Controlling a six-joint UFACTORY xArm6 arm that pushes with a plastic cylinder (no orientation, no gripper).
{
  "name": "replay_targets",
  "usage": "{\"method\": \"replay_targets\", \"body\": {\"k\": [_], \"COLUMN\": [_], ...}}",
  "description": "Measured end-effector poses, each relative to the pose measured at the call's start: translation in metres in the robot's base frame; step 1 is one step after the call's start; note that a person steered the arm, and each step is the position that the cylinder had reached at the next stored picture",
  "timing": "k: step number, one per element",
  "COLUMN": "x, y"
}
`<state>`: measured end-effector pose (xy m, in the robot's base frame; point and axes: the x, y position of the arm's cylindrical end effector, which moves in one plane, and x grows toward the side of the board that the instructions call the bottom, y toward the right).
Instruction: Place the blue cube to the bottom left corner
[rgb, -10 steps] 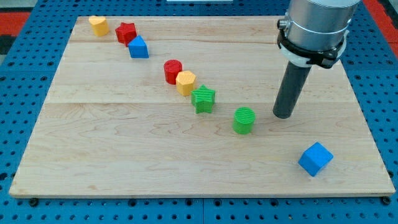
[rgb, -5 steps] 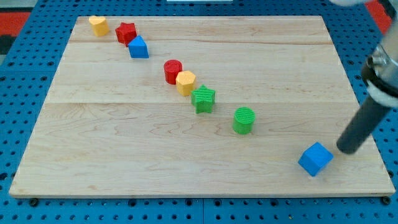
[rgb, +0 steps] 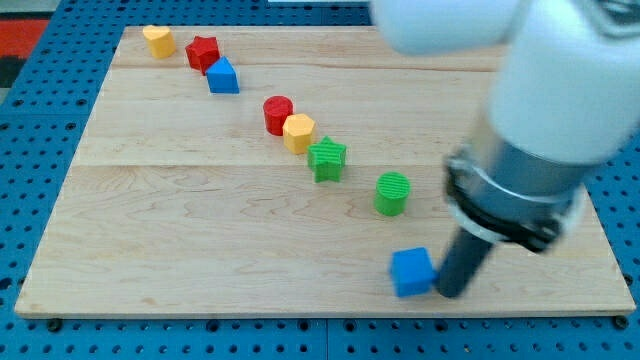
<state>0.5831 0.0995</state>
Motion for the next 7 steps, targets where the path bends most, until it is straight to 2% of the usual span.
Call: {"method": "replay_targets", "body": {"k": [1,2,3,4,5,6,7], "x": [-0.024,-0.015,-0.025,0.034,0.035,0.035,0.034], "y": [-0.073,-0.099,-0.052,-0.046,-0.093,-0.177,-0.207]}}
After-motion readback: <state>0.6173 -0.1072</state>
